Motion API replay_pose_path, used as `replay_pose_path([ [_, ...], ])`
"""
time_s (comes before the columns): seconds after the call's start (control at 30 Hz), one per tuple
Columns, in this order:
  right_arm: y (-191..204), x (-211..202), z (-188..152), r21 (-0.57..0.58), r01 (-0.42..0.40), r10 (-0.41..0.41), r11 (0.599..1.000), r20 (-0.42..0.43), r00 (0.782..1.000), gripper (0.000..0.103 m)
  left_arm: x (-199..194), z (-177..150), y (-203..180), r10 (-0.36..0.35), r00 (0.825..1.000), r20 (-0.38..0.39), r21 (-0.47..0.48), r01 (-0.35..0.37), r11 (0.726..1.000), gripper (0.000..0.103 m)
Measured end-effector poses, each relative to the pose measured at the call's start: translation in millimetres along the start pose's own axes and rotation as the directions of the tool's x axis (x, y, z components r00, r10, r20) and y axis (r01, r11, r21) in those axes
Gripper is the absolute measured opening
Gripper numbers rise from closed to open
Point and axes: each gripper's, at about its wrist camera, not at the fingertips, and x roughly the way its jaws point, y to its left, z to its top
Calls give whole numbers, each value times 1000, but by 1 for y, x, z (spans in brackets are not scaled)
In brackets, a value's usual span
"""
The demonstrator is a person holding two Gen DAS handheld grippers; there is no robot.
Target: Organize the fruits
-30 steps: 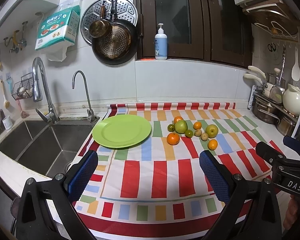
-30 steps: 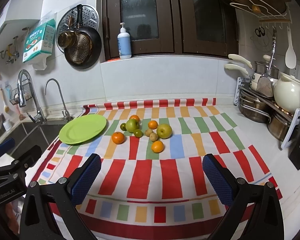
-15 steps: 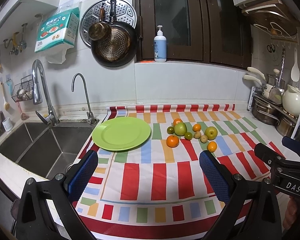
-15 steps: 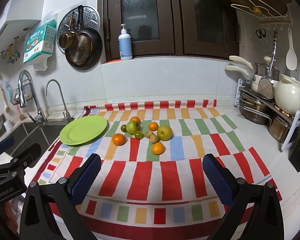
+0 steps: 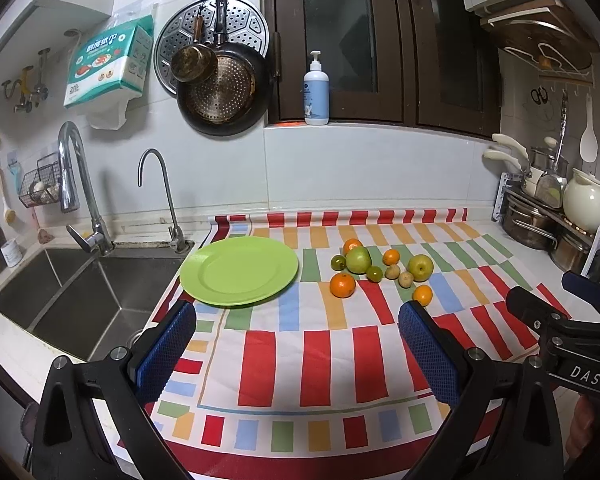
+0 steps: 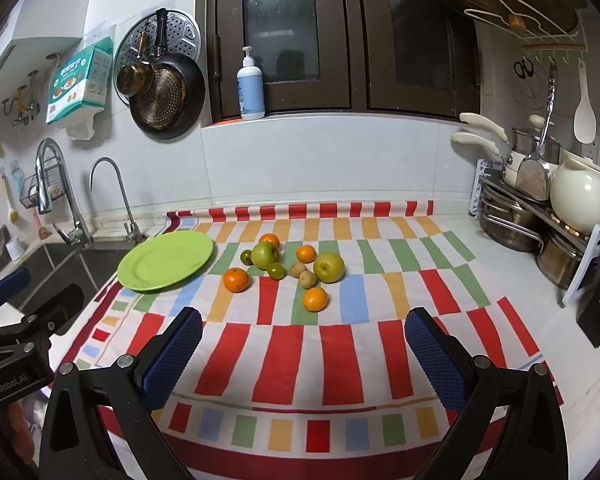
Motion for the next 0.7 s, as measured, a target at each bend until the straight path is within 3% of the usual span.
replay_pose_path([
  [0.47, 6, 32, 7, 0, -3, 3, 1000, -35, 999, 102, 37, 7, 1, -32, 999, -24, 48, 33, 998, 103],
  [0.7, 10, 64, 13, -5, 22, -22, 1000, -52, 998, 102, 77, 16, -2, -65, 996, -59, 91, 70, 993, 95],
])
